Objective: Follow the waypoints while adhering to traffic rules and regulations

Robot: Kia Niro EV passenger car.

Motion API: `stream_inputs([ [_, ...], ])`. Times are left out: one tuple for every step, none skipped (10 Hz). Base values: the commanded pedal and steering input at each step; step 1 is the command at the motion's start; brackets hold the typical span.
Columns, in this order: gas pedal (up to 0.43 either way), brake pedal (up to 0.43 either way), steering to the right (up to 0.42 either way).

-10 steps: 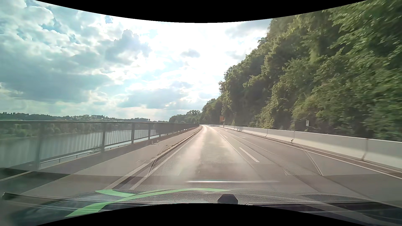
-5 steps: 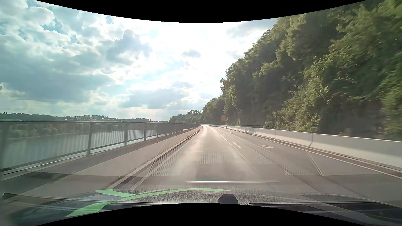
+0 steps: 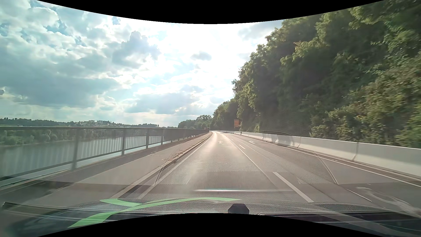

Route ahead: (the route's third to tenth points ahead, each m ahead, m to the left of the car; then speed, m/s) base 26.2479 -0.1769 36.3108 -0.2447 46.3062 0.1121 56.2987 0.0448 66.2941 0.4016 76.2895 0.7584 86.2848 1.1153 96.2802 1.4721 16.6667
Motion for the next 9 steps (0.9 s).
stream_inputs([
  [0.197,0.0,-0.004],
  [0.197,0.0,-0.004],
  [0.197,0.0,-0.004],
  [0.197,0.0,-0.003],
  [0.197,0.0,-0.004],
  [0.197,0.0,-0.004],
  [0.197,0.0,-0.004],
  [0.197,0.0,-0.004],
  [0.197,0.0,-0.003],
])
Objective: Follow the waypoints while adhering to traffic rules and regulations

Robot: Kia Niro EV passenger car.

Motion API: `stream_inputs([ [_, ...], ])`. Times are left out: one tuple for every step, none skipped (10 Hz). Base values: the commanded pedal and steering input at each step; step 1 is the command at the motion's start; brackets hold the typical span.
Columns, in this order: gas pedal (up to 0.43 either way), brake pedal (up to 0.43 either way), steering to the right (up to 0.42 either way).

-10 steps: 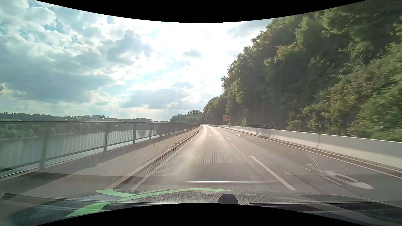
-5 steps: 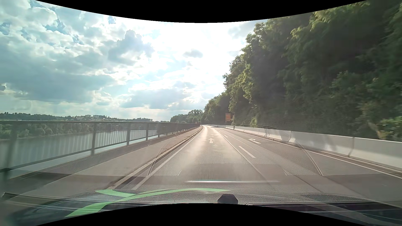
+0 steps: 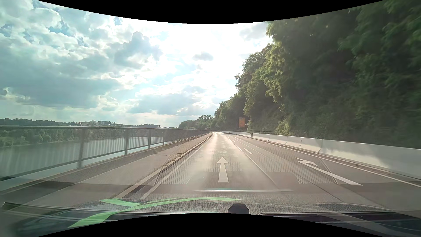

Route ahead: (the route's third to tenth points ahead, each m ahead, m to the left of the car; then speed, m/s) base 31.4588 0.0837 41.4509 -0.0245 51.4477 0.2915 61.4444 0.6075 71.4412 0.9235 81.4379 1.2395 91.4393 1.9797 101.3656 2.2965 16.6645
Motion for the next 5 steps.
stream_inputs([
  [0.197,0.0,-0.003],
  [0.197,0.0,-0.003],
  [0.197,0.0,-0.003],
  [0.197,0.0,-0.003],
  [0.197,0.0,-0.003],
])
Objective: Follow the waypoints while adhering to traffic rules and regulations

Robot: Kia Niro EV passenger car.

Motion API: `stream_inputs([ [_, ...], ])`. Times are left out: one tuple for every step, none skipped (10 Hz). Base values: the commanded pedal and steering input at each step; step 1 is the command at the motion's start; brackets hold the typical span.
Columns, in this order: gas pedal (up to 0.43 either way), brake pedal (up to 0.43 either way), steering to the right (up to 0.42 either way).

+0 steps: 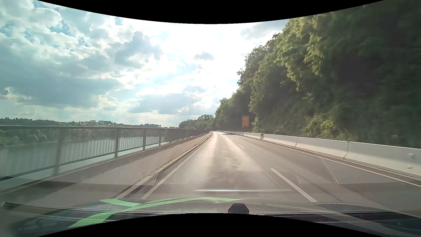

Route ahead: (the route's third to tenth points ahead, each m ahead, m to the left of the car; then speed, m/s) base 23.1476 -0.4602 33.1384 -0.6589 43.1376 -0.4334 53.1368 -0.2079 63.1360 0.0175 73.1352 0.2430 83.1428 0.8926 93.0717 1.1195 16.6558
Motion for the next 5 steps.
stream_inputs([
  [0.197,0.0,-0.003],
  [0.197,0.0,-0.003],
  [0.197,0.0,-0.003],
  [0.197,0.0,-0.003],
  [0.197,0.0,-0.003],
])
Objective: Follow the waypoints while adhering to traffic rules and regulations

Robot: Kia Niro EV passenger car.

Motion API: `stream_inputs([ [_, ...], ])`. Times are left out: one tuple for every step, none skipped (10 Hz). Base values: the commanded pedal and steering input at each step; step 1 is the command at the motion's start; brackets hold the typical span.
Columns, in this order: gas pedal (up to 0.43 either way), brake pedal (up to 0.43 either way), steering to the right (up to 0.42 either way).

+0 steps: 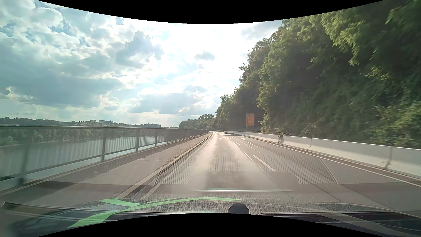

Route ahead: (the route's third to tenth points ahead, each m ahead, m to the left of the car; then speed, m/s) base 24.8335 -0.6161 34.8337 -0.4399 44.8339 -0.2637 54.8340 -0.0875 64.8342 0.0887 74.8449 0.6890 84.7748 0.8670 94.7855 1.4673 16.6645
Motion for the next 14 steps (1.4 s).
stream_inputs([
  [0.197,0.0,-0.003],
  [0.197,0.0,-0.003],
  [0.197,0.0,-0.003],
  [0.197,0.0,-0.003],
  [0.197,0.0,-0.003],
  [0.197,0.0,-0.003],
  [0.197,0.0,-0.003],
  [0.197,0.0,-0.003],
  [0.197,0.0,-0.003],
  [0.197,0.0,-0.003],
  [0.197,0.0,-0.003],
  [0.197,0.0,-0.003],
  [0.197,0.0,-0.003],
  [0.197,0.0,-0.003],
])
